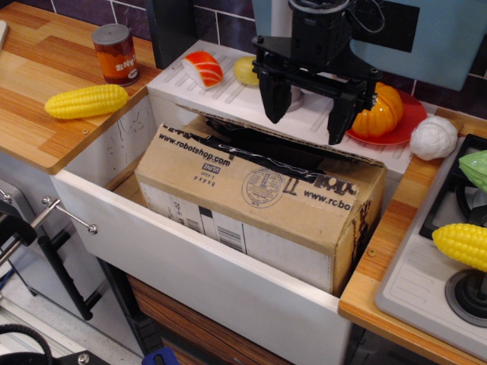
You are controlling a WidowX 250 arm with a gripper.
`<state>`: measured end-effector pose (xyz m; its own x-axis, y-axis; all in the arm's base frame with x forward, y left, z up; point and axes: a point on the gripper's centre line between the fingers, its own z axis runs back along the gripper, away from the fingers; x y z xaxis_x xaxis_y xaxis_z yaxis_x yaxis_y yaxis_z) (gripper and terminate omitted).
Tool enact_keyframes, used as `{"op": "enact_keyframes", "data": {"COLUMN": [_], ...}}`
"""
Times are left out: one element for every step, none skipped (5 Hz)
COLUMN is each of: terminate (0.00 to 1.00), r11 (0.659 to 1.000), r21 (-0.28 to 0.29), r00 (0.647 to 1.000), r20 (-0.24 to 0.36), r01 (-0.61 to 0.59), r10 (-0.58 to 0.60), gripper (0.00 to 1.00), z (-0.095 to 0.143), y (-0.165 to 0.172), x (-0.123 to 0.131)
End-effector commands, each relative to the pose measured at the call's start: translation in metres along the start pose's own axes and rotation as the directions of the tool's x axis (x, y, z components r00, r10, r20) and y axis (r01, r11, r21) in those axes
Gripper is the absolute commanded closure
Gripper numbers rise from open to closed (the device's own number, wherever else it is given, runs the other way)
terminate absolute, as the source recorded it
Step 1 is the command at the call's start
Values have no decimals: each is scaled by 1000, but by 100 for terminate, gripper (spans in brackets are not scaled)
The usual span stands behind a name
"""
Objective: Open small4fbox flaps
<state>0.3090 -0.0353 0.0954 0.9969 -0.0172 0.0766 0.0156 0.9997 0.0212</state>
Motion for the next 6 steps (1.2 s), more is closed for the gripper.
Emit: {"op": "enact_keyframes", "data": {"terminate": [0,0,0,0,0,0], "r11": [1000,1000,999,1000,1000,1000], "r21": [0,2,16,-7,-15,1], "r00": [1000,1000,999,1000,999,998], "r20": [0,5,7,24,41,61], "r01": [0,-21,-35,-20,-12,22], "r10": [0,21,35,20,12,-22], "gripper": [0,0,0,0,0,0], "z": [0,-1,-2,-11,-17,-19], "y": [0,-3,-8,-6,-6,-3], "x": [0,-7,-12,-14,-15,-7]}}
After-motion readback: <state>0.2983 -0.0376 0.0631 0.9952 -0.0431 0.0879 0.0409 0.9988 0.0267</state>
